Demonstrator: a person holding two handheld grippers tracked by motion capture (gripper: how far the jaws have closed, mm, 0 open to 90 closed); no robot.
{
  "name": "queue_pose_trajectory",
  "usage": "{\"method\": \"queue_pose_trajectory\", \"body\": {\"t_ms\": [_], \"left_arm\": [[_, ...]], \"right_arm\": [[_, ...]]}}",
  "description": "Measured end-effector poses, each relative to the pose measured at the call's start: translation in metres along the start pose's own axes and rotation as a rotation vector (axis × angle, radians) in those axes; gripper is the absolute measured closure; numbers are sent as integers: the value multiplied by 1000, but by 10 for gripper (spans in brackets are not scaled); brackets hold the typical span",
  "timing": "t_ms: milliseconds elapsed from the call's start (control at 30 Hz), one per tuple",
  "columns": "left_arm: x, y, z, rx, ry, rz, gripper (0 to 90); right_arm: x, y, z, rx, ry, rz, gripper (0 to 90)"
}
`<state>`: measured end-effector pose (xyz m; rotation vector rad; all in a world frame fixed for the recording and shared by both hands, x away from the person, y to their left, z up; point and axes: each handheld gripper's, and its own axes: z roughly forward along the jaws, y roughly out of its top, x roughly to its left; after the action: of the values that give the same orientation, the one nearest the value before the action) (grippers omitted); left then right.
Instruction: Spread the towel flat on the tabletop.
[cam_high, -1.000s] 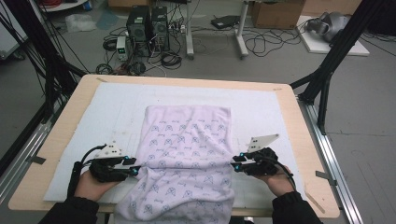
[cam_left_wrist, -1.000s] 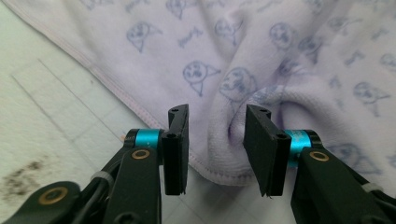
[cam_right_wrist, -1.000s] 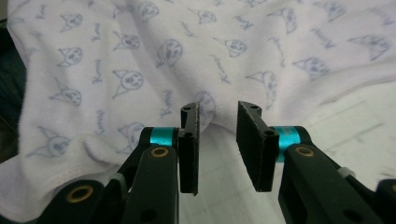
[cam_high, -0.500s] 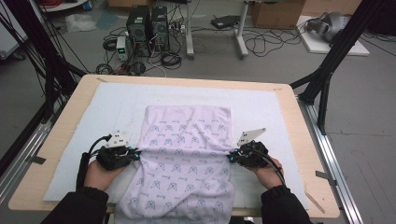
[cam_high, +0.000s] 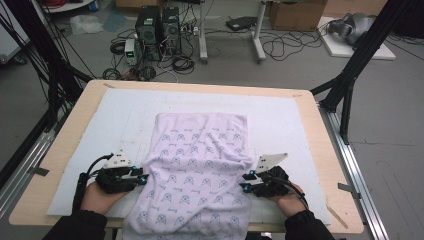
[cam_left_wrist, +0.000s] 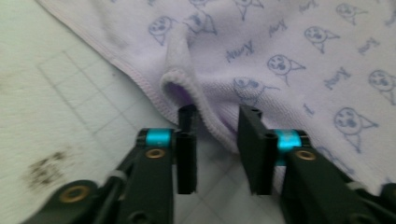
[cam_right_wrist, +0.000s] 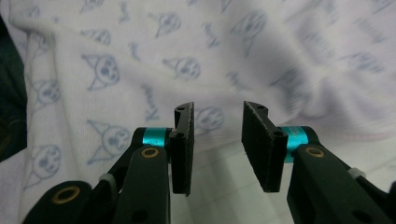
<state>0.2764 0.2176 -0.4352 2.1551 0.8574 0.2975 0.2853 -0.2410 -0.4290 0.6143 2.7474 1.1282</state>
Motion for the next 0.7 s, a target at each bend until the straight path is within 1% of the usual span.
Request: {"method": "queue_pose_trajectory", "body": {"t_ms": [33,67,100,133,167,200,233,267,300,367,433,467,500,533,567,600,633,667,700], "left_arm": [[0,1,5,12,9,-4,761],[1,2,8,22,-1,-1,807],[1,3,10,14,1,-6,863],[1,4,11,12,5,-6,870],[2,5,11,12,1,-5,872],[1,6,11,9,8,-9,872],[2,7,8,7,20,-3,872],[3,7,5,4,28,-1,873],[5,7,1,-2,33,-7,873],[9,6,-8,-3,68,0,873],[14,5,-18,-16,90,-13,873],[17,4,-21,-19,101,-20,871],[18,4,-23,-18,115,-26,860],[18,3,-25,-17,134,-17,826],[17,3,-27,-24,145,-17,790],[17,2,-30,-41,141,-26,735],[16,2,-32,-57,127,-34,676],[14,1,-33,-68,111,-29,647],[10,1,-32,-76,78,-15,639]], "right_arm": [[0,-1,4,14,5,-2,655],[1,-2,6,32,13,-3,681],[0,-2,7,28,22,-1,712],[-1,-2,7,28,36,9,759],[-1,-3,7,30,44,11,796],[-2,-3,8,30,59,6,842],[-1,-3,7,32,62,4,860],[-1,-3,6,33,57,-2,872],[-1,-3,5,38,56,-9,877],[-1,-3,2,51,51,-3,897],[-1,-4,-3,66,17,-19,897],[-2,-4,-6,62,7,-17,897],[-3,-4,-8,58,4,-13,898],[-3,-5,-10,60,-14,-13,896],[-3,-5,-13,55,-31,-11,894],[-4,-5,-16,38,-31,0,884],[-5,-5,-18,14,-22,4,840],[-4,-4,-18,-6,-10,9,825],[-2,-3,-18,-15,2,4,801]]}}
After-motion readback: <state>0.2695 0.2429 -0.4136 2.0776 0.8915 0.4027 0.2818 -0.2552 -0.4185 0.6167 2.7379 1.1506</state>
